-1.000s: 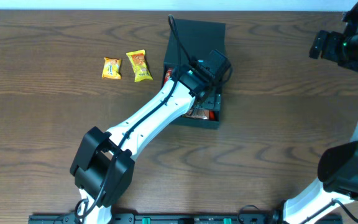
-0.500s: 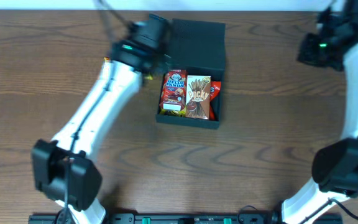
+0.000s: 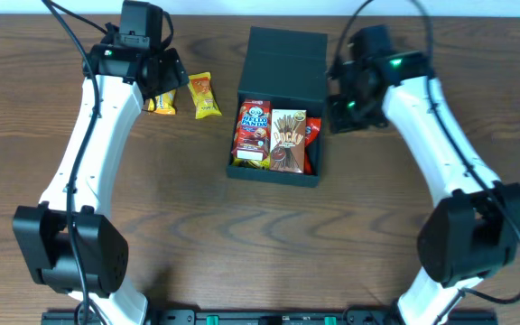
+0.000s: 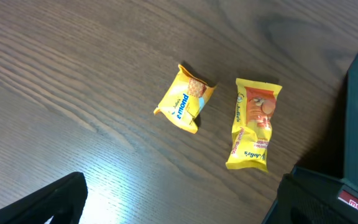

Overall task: Pack container
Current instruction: 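Push the Pocky box down into the box with the right gripper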

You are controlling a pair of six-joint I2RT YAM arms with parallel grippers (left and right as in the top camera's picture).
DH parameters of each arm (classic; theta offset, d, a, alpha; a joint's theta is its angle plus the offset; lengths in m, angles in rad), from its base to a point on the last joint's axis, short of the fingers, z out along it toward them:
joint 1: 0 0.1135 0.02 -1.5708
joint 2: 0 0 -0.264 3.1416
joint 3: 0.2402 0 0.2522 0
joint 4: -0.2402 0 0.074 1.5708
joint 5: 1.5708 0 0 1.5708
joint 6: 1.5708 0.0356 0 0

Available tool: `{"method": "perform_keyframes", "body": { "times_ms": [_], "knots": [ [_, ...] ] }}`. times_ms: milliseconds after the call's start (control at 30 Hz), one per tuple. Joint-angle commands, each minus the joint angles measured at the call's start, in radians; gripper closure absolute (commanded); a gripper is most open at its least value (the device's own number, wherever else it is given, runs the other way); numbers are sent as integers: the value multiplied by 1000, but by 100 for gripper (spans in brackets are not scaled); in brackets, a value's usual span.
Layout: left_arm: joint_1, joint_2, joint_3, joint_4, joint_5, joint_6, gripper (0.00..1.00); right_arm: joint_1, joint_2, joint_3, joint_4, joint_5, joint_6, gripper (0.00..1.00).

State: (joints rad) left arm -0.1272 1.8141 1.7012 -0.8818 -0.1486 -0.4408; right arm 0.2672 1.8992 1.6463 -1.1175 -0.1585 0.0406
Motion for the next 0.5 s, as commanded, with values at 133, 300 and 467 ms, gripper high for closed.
{"method": "perform_keyframes", "body": {
  "times_ms": [133, 300, 467],
  "knots": [
    [3, -10, 12, 8, 14, 16, 5, 93, 65, -13, -13, 41, 11, 98],
    [3, -10, 12, 7, 15, 19, 5, 146, 105, -15, -62, 86, 8, 98],
    [3, -10, 12, 7, 15, 19, 5, 180, 115, -17, -71, 106, 6, 98]
  ]
}}
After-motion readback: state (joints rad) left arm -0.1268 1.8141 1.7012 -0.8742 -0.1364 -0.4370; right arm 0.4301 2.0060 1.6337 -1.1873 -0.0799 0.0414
